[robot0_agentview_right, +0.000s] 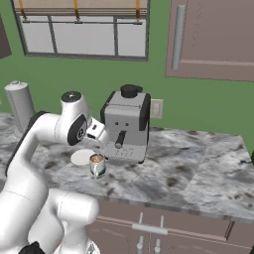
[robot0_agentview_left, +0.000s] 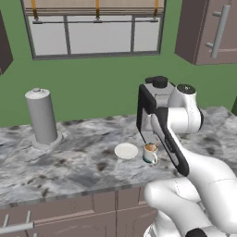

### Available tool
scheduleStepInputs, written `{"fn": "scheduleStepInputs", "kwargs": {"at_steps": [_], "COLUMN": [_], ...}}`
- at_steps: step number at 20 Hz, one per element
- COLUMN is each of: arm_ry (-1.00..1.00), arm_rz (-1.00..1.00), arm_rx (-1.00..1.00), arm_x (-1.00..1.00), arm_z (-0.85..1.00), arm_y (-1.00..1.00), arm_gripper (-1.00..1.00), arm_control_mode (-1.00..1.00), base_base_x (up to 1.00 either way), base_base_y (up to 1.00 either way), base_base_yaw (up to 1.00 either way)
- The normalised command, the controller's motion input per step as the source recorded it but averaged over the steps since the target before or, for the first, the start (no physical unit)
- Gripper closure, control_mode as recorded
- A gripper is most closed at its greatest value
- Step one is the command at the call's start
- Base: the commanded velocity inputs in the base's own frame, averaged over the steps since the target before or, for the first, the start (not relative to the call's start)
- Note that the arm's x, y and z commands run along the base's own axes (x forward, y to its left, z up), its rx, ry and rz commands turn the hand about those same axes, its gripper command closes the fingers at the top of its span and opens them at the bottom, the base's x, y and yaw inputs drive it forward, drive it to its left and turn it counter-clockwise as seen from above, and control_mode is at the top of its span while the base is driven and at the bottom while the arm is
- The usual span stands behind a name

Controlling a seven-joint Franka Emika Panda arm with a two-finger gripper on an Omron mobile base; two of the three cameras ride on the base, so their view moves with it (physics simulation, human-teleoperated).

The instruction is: Take a sugar cube from the saucer and place it inside the coffee. Then, grab milk from the fridge and place it next to the coffee on the counter to sweeten the coffee.

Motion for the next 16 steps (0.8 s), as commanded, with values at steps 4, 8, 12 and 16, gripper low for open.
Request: {"fn": "scheduleStepInputs", "kwargs": {"at_steps": [4, 8, 12, 16], "arm_ry": [-0.20, 0.00, 0.00, 0.00], "arm_rz": [0.00, -0.02, 0.00, 0.03], "arm_rx": [0.00, 0.00, 0.00, 0.00], "arm_x": [-0.18, 0.05, 0.00, -0.21], "arm_z": [0.42, 0.01, 0.00, 0.00], "arm_y": [0.00, 0.00, 0.00, 0.00], "arm_gripper": [-1.00, -1.00, -1.00, -1.00], "arm_control_mode": [-1.00, -1.00, -1.00, 1.00], "base_base_x": [0.00, 0.00, 0.00, -0.10], "base_base_y": [0.00, 0.00, 0.00, 0.01], "base_base_yaw": [0.00, 0.00, 0.00, 0.05]}}
